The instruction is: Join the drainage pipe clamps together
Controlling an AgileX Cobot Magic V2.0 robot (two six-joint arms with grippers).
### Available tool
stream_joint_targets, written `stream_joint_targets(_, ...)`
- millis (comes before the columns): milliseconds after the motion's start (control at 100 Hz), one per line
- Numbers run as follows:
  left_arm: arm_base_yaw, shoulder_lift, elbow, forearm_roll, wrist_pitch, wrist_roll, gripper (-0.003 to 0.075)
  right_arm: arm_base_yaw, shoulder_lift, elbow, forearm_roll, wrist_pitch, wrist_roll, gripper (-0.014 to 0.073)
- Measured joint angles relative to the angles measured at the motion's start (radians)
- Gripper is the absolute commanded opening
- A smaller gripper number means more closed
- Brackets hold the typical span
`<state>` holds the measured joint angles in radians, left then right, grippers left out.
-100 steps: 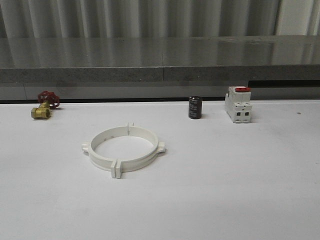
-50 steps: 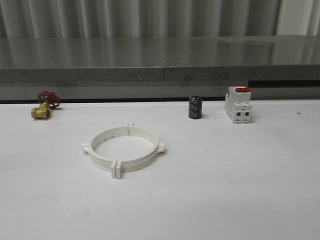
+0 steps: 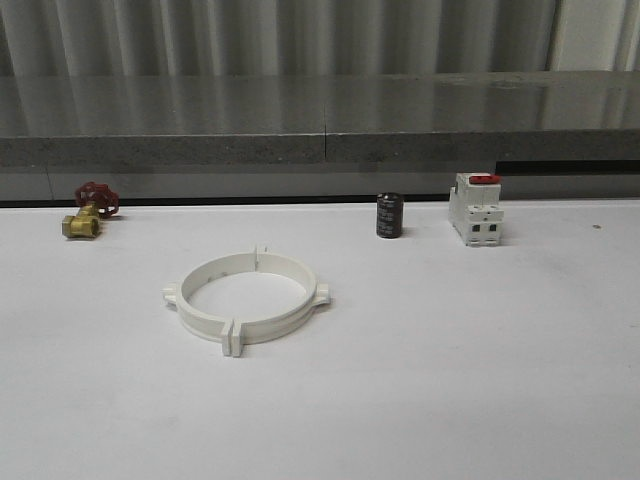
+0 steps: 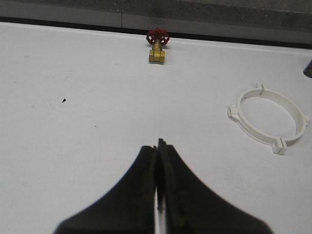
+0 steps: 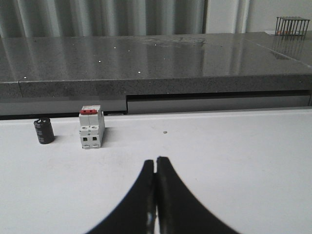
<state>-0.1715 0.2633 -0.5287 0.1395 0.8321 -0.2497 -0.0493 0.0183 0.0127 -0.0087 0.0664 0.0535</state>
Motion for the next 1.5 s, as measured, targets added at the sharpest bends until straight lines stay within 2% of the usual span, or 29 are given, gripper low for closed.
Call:
stream_joint_targets(290, 0.000, 0.000, 0.000, 0.000, 0.000, 0.000, -0.0021, 0.000, -0.028, 0.014, 0.000, 0.069, 0.000, -0.0067)
stream_joint_targets(1250, 0.000, 0.000, 0.008, 0.015, 0.005, 0.000, -0.0021, 0.000, -0.028, 0.014, 0.000, 0.071, 0.000, -0.0067)
stream_joint_targets(1370, 0.024, -0.012, 0.064, 0.017, -0.109, 0.017, -0.0021, 0.000, -0.028, 0.014, 0.000, 0.071, 0.000, -0.0067)
stream_joint_targets(1500, 0.086, -0.054, 0.188, -0.009, -0.383, 0.146, -0.0021, 0.000, -0.028, 0.014, 0.000, 0.071, 0.000, -0.0067)
